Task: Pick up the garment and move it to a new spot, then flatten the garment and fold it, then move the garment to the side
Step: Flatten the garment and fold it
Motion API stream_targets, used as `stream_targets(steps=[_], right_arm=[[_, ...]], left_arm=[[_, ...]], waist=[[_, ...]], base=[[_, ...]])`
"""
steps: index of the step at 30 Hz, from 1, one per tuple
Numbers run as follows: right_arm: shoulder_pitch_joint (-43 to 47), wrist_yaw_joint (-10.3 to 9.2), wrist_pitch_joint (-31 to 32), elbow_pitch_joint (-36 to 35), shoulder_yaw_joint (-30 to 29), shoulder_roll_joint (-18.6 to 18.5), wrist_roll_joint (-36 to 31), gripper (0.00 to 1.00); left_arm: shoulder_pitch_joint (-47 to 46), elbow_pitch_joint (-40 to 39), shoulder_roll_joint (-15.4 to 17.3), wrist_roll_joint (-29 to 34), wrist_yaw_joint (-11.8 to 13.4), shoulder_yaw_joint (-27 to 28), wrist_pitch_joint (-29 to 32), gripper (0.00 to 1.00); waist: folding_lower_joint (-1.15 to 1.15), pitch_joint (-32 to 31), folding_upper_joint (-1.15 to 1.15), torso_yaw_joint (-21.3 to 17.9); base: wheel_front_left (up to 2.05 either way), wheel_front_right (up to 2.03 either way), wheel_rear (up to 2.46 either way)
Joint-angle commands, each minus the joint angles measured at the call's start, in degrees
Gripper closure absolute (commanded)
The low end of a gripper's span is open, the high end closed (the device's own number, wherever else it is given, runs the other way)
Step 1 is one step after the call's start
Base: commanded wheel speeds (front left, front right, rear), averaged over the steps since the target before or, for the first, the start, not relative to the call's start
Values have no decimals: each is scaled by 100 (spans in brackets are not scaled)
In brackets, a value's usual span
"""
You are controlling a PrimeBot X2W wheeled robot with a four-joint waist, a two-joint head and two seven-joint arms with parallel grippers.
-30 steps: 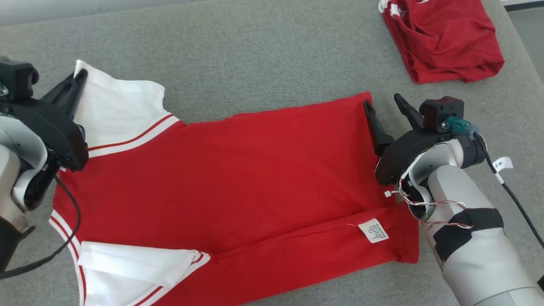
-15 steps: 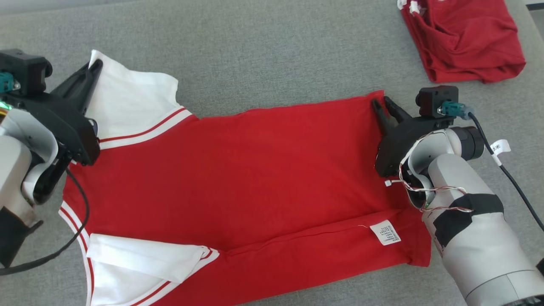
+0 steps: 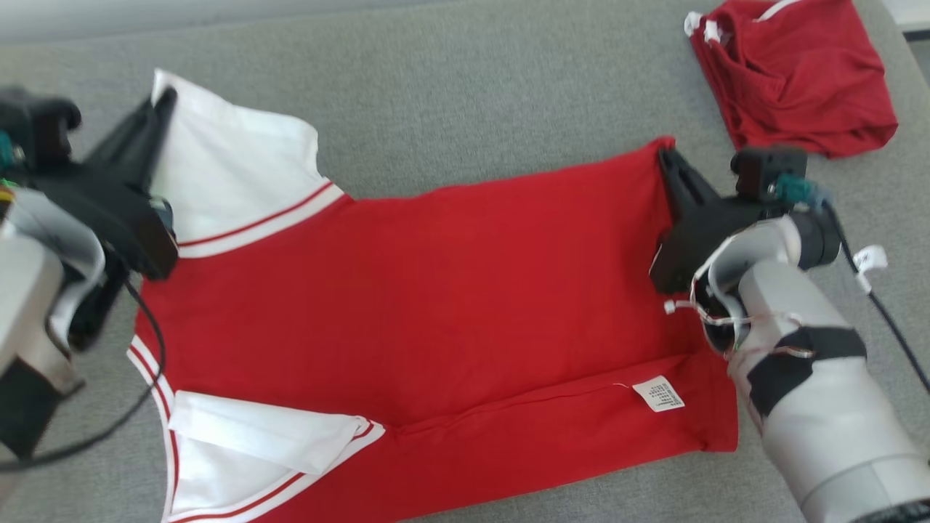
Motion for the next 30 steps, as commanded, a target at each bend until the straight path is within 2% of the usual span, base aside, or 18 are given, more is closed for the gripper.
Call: stream_targets(steps=[1, 4, 9, 14, 18, 24, 30], right_arm=[[154, -15, -62, 19, 23, -10, 32, 100], [395, -15, -278, -59, 73, -54, 178, 100], [990, -15, -506, -384, 198, -195, 494, 100], [1618, -15, -621, -897, 208, -399, 845, 100], [2140, -15, -674, -1377, 44, -568, 1077, 100], [2952, -15, -553, -2096, -320, -788, 1126, 100], [3633, -15, -265, -2705, -779, -807, 1077, 100]], left_arm=[[140, -35, 4, -24, 15, 10, -80, 100], [489, -264, 37, -55, 81, 11, -335, 100], [1266, -957, 234, -82, 325, 63, -646, 100], [2320, -1966, 439, -76, 807, 220, -807, 100], [3160, -2702, 451, 61, 1192, 347, -844, 100], [4011, -3306, 103, 413, 1459, 611, -844, 100], [4459, -3237, -219, 561, 1412, 728, -844, 100]], waist=[[0, -121, 0, 38], [0, -275, 0, 94], [0, -515, 0, 207], [0, -707, 0, 304], [0, -807, 0, 442], [0, -924, 0, 695], [0, -1043, 0, 852]], base=[[0, 0, 0], [0, 0, 0], [0, 0, 0], [0, 0, 0], [0, 0, 0], [0, 0, 0], [0, 0, 0]])
